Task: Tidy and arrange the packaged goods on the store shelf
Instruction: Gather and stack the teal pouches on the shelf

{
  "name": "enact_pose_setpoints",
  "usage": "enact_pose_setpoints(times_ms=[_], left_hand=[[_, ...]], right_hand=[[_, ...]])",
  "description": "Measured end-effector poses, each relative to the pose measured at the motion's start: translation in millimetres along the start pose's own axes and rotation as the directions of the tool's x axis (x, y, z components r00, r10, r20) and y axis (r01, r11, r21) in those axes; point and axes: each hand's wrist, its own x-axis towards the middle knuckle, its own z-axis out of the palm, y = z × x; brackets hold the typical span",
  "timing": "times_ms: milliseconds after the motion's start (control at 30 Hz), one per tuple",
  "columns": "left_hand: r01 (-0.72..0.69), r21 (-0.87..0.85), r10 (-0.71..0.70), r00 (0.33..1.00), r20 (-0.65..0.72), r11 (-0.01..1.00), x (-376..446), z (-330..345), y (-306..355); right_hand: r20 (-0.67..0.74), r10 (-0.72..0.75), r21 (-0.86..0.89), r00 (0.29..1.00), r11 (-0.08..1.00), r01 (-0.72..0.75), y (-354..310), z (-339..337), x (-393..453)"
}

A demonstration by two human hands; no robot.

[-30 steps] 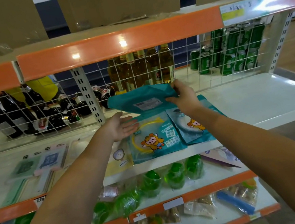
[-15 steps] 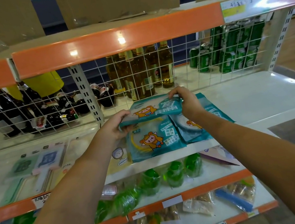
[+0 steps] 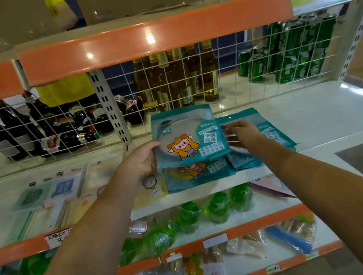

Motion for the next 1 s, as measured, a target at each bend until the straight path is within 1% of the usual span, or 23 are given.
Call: enact_pose_setpoints(times_ms=[100,233,433,533,600,667,733,767,867,933,1000], left_hand=[[0.024,0.04,-0.023,0.999,-0.024,0.999,5,-3,-12],[0.037,0.102,-0.029,0.996,-0.079,0.994,13,-4,-22],[0.02,0.082,-0.008,0.99,-0.139,0.996,18,4,-31],[0.032,0.062,-0.022,0.988,-0.15,0.998,19,5,-35],[0.034,0.095,-0.015,0.982,-0.189,0.995,20,8,-35],[0.026,0.187,0.024,0.964,-0.264,0.982,22,10,-34],[0.029,0.34,0.086,0.945,-0.317,0.94,23,9,-32],[0.028,0.42,0.12,0.939,-0.322,0.907,24,8,-32],[0.026,0.63,0.225,0.922,-0.315,0.776,20,4,-31],[0.025,0.721,0.28,0.912,-0.3,0.692,20,3,-32],[0.025,0.763,0.304,0.908,-0.287,0.646,18,3,-33]], right_hand=[[-0.004,0.019,-0.008,1.0,1.0,-0.019,6,3,3],[-0.025,-0.026,-0.139,0.999,0.99,0.022,7,3,4],[-0.05,-0.119,-0.356,0.992,0.93,0.094,6,4,8],[-0.046,-0.138,-0.401,0.989,0.91,0.109,6,4,6],[-0.046,-0.146,-0.408,0.988,0.906,0.115,6,4,5],[-0.047,-0.147,-0.415,0.988,0.903,0.114,6,5,5],[-0.036,-0.145,-0.42,0.989,0.9,0.117,5,6,5],[-0.03,-0.146,-0.425,0.989,0.897,0.119,5,7,5],[-0.024,-0.156,-0.44,0.988,0.889,0.129,3,8,3],[-0.027,-0.17,-0.46,0.985,0.877,0.139,2,9,3],[-0.026,-0.189,-0.491,0.982,0.858,0.152,2,10,3]])
